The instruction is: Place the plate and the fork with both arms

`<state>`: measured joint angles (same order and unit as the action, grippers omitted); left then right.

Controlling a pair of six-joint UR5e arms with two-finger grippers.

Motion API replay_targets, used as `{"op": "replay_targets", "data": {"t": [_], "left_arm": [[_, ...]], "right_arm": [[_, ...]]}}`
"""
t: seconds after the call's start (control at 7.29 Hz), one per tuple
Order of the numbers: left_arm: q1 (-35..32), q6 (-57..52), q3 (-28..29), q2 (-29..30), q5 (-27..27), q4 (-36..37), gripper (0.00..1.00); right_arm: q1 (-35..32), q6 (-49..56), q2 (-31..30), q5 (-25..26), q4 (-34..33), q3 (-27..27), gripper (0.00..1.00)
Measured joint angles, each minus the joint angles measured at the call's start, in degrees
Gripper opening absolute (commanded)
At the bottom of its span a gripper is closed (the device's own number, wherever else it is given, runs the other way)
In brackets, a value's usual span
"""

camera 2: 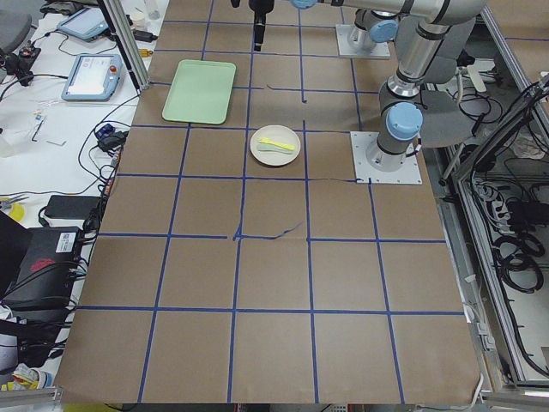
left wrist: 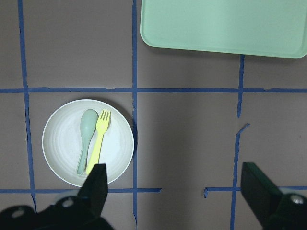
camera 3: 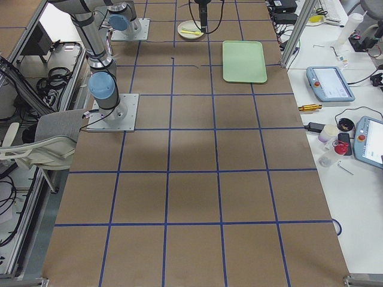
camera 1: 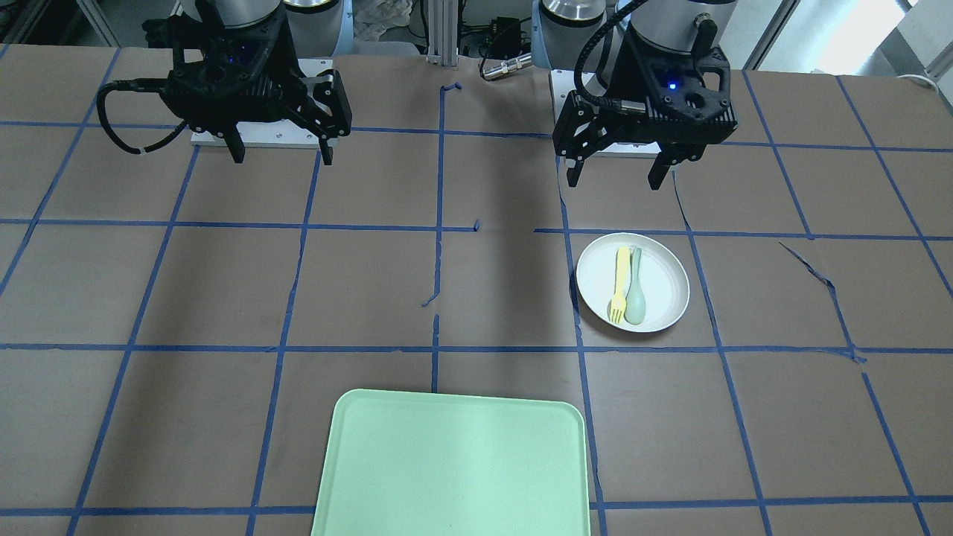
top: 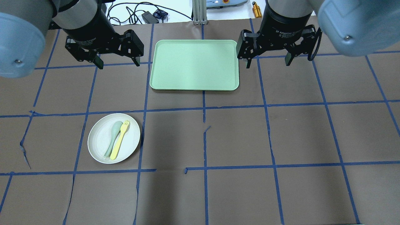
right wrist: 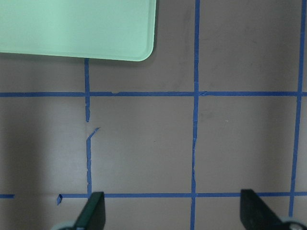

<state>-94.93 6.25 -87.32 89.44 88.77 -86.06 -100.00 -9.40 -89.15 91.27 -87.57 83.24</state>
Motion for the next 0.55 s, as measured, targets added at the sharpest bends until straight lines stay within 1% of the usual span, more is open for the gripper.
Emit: {"op": "replay_targets", "data": {"t": [0.55], "left_arm": [[0.22,-0.01,0.60,-0.22,-0.03,0.28,1.00]], "right_arm": [[-0.02,0.00,0.14,-0.11,-0.10,-0.35,1.00]]}}
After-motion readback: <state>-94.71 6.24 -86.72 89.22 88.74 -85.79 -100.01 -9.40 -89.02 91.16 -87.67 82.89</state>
